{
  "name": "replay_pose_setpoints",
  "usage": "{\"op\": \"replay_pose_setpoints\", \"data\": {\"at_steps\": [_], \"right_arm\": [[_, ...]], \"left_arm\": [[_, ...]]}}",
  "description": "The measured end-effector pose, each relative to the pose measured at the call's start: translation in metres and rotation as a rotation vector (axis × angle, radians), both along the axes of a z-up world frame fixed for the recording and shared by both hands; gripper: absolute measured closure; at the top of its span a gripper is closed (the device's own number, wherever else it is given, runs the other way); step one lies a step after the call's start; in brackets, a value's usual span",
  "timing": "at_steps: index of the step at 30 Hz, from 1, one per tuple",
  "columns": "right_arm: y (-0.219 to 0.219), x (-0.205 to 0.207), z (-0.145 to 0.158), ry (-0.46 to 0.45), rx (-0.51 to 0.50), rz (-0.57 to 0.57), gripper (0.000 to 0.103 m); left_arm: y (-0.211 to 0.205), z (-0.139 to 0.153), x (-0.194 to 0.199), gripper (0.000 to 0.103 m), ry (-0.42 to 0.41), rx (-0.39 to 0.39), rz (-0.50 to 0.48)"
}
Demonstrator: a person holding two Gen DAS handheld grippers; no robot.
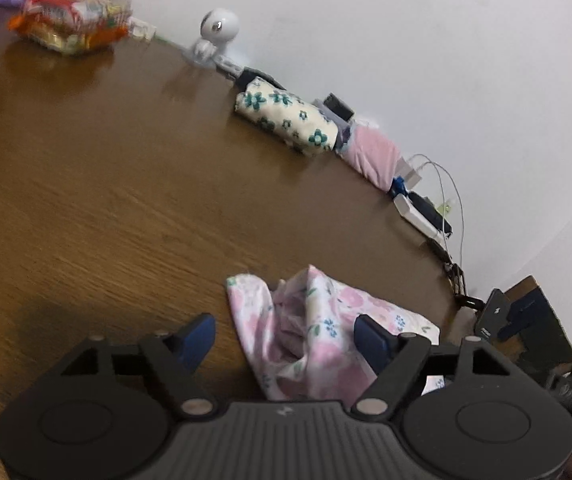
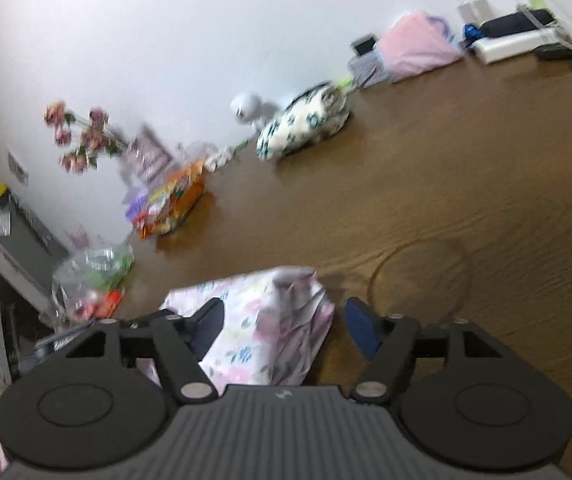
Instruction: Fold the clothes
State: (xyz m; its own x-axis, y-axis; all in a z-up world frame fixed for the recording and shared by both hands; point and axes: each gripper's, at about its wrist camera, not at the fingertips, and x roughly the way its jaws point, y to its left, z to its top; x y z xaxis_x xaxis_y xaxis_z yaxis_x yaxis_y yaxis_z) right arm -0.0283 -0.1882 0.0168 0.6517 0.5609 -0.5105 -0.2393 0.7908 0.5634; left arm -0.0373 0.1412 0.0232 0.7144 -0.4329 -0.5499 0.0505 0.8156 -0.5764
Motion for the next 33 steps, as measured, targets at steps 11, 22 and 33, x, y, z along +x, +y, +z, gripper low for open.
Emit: {"op": "replay_pose_setpoints", "data": {"at_steps": [11,22,33], "right_arm": [[0.025,0.030,-0.026,0.092,0.055,0.086,0.070],[-0.012,0.050,0.015,0.070,0.244,0.080,0.091],[-0.049,0.055,0.121,-0.105,0.239,0.064,0.091]], "left_arm": [[-0.011,-0.013,0.021,0.066,0.053,-0.105,-0.103],[-0.021,0.024,0.044,0.081,-0.051,-0.247,-0.132],[-0.060,0.123,0.060,0.081,-0.240,-0.214,-0.199]]}}
